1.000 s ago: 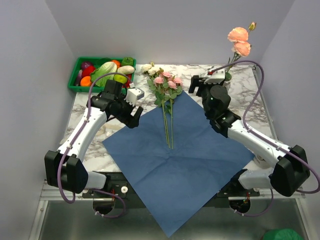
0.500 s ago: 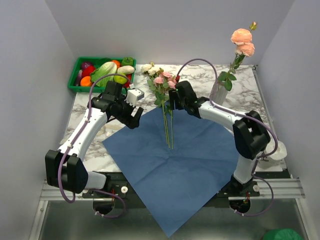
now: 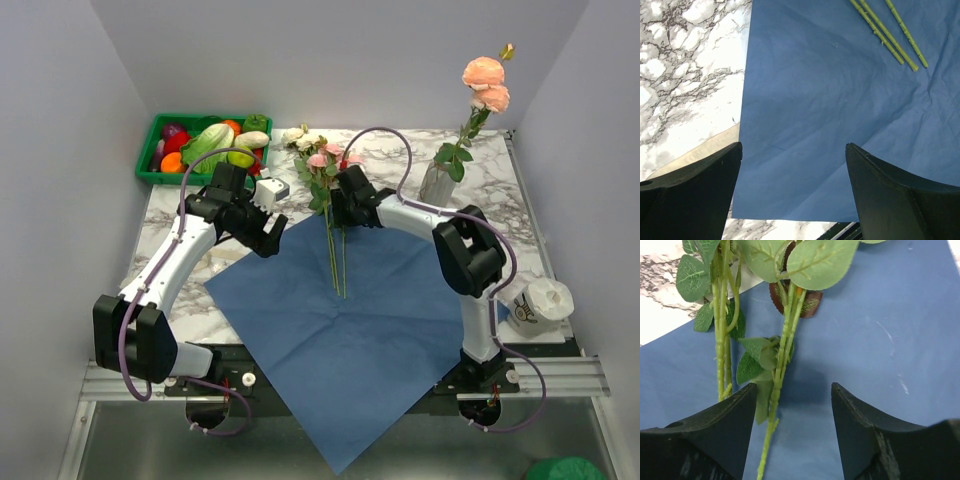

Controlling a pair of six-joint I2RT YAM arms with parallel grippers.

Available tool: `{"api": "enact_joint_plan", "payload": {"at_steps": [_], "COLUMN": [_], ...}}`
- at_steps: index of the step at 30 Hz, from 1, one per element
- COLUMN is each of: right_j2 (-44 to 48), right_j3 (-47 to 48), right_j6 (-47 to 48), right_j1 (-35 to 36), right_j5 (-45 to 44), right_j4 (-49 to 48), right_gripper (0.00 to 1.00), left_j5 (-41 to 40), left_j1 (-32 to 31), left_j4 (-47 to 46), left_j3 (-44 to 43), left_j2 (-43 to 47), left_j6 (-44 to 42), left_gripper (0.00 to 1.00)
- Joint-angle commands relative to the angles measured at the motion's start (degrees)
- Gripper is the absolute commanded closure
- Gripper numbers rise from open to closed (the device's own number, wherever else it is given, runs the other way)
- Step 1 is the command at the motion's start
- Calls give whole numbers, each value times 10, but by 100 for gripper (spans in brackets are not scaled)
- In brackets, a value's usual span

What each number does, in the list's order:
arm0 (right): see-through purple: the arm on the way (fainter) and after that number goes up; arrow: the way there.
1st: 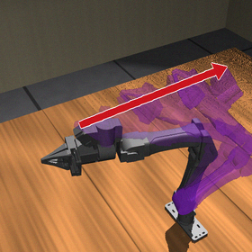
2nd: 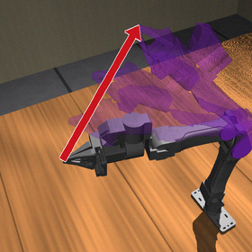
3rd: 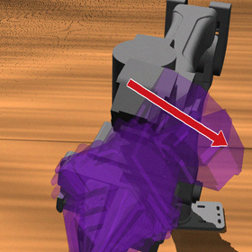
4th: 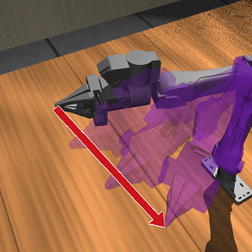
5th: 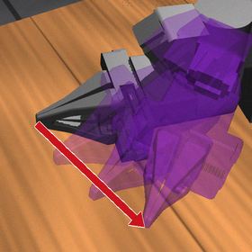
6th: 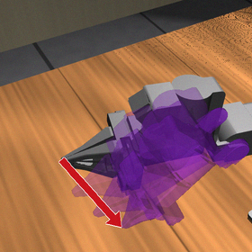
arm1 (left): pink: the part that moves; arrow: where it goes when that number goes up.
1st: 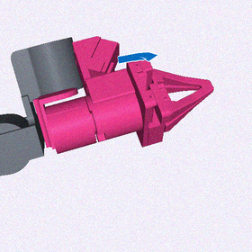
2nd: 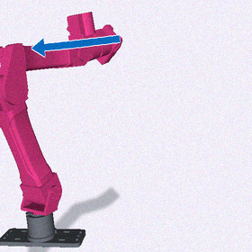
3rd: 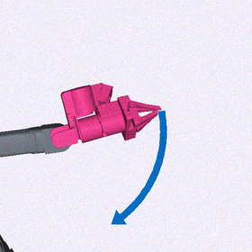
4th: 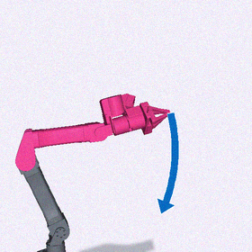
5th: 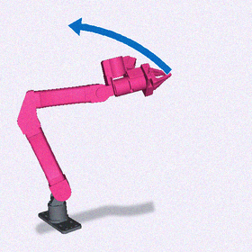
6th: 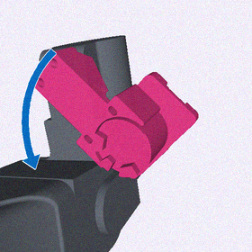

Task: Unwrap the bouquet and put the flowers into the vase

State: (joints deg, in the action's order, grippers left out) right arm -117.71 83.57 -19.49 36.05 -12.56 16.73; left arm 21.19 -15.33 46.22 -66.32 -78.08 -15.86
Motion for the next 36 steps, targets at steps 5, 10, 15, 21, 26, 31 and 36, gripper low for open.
{"api": "enact_joint_plan", "payload": {"at_steps": [5, 10, 15, 21, 26, 31, 36], "right_j2": [-67, -89, -92, -51, 16, 91, 154], "right_j3": [65, 86, 115, 126, 153, 198, 249], "right_j6": [-14, -14, -13, -3, 19, 69, 153], "right_j1": [3, 3, 3, 3, 3, 3, 2], "right_j5": [27, 18, 5, -16, -69, -113, -140], "right_j4": [52, 78, 100, 102, 96, 89, 59], "right_gripper": [40, 50, 72, 96, 99, 99, 99], "left_j5": [3, 3, 2, 3, 3, 7, 10], "left_j1": [4, 4, 4, 5, 6, 7, 12], "left_j4": [-10, -10, -14, -7, -2, 4, 6], "left_j3": [6, 4, 7, -4, -7, -14, -16], "left_j2": [-9, -7, -6, -1, 3, 7, 10], "left_j6": [-8, -12, -15, -15, -18, -20, -22], "left_gripper": [7, 7, 7, 7, 7, 7, 7]}}
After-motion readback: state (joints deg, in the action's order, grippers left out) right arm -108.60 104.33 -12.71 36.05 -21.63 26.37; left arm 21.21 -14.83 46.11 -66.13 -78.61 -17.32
